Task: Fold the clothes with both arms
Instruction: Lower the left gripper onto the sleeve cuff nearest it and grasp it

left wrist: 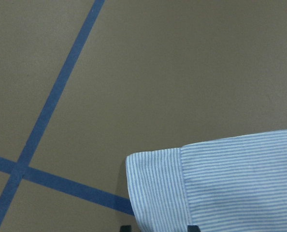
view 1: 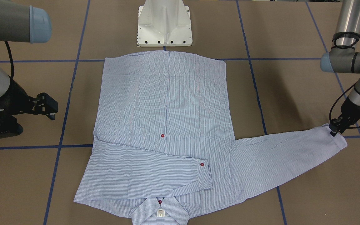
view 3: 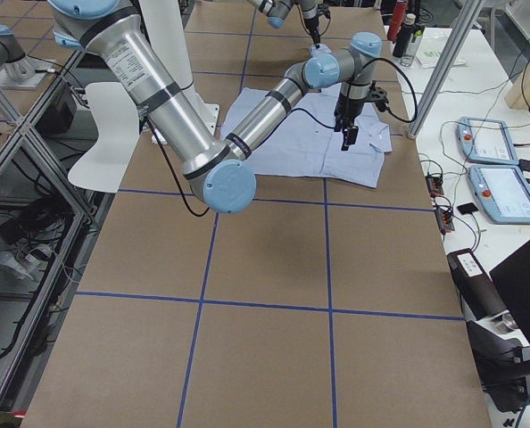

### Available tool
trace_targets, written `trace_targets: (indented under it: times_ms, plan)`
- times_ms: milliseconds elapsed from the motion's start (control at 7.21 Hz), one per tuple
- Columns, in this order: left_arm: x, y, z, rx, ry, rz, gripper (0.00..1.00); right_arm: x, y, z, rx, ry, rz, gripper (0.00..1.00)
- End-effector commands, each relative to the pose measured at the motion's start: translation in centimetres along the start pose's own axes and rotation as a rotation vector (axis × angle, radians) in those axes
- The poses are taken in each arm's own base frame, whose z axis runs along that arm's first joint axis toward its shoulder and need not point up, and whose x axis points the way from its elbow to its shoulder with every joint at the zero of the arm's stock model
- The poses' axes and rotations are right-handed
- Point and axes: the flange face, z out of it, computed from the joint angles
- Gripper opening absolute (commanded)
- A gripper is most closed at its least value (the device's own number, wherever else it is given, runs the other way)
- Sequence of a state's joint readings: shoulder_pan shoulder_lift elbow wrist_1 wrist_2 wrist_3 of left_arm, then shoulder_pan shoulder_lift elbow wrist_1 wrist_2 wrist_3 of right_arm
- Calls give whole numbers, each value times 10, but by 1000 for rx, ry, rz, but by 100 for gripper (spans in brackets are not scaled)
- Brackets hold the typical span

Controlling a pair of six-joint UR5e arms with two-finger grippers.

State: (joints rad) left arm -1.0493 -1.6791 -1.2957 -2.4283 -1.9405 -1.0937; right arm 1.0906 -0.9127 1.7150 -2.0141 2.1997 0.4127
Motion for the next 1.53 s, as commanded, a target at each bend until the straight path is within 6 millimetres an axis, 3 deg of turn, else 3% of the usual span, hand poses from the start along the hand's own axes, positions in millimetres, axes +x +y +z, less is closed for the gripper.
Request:
trace_targets:
  times_ms: [0, 555, 693, 832, 971, 1248, 1387]
  plan:
    - [2, 2, 1, -3, 1, -2, 35, 0, 0, 0, 0, 0, 0, 100]
    - [0, 3, 1, -4, -1, 1, 36, 0, 0, -1, 2, 1, -1, 100]
    - [-1, 3, 2, -5, -3, -1, 31, 0, 0, -1, 2, 2, -1, 100]
    - [-2, 3, 2, -5, -4, 0, 0, 0, 0, -1, 2, 2, -1, 100]
    - [2, 3, -1, -2, 2, 1, 0, 1, 0, -1, 3, 2, 0, 100]
    - [34, -1, -34, 16, 46, 24, 0, 3, 1, 1, 0, 4, 0, 100]
    - [62, -5, -55, 7, 31, 24, 0, 6, 1, 1, 0, 4, 1, 100]
